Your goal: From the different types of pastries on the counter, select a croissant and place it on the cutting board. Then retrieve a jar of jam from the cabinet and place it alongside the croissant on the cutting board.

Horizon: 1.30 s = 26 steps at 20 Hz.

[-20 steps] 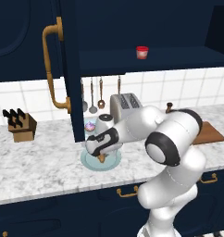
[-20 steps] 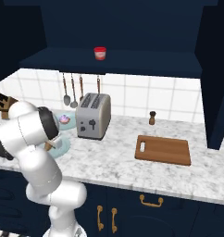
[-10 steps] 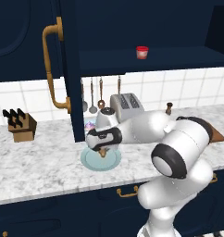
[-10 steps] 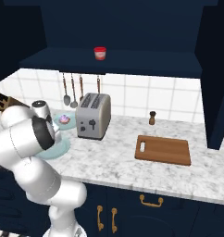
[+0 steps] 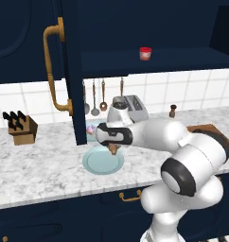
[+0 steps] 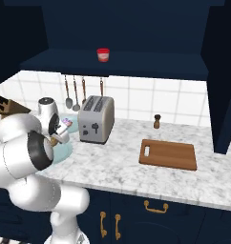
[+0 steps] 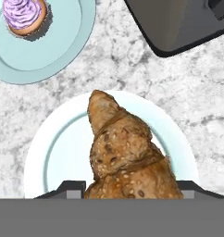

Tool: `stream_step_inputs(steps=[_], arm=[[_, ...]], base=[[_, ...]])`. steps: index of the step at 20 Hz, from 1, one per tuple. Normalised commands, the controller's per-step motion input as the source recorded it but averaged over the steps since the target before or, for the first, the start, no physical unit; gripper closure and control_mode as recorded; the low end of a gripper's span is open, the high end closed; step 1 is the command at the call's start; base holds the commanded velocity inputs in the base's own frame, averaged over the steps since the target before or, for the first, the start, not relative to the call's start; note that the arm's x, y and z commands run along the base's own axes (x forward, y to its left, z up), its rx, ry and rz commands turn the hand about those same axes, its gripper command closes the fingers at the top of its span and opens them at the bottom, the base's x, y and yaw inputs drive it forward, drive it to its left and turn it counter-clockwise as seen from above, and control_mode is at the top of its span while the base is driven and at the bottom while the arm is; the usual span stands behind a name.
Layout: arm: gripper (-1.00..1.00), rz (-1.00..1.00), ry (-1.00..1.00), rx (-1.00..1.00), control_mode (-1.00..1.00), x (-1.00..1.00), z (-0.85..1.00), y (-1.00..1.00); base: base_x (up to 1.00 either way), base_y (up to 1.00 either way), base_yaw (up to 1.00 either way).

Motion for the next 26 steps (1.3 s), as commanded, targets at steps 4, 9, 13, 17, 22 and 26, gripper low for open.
stream_step_inputs(steps=[4, 9, 13, 17, 22, 26], arm=[[1.00, 0.00, 0.02, 0.00, -1.00, -0.12, 0.09, -0.43], [1.00, 0.00, 0.03, -0.03, -1.00, -0.15, 0.06, -0.44], [1.00, 0.00, 0.01, 0.00, -1.00, -0.05, 0.22, -0.48], [1.00, 0.00, 0.00, 0.00, -1.00, -0.13, 0.23, -0.55], [1.00, 0.00, 0.00, -0.01, -1.00, -0.08, 0.15, -0.56], [1.00, 0.00, 0.00, -0.04, -1.00, -0.06, 0.17, -0.54]], base=[[0.00, 0.00, 0.00], [0.00, 0.00, 0.00], [0.00, 0.00, 0.00], [0.00, 0.00, 0.00], [0.00, 0.00, 0.00], [0.00, 0.00, 0.00]])
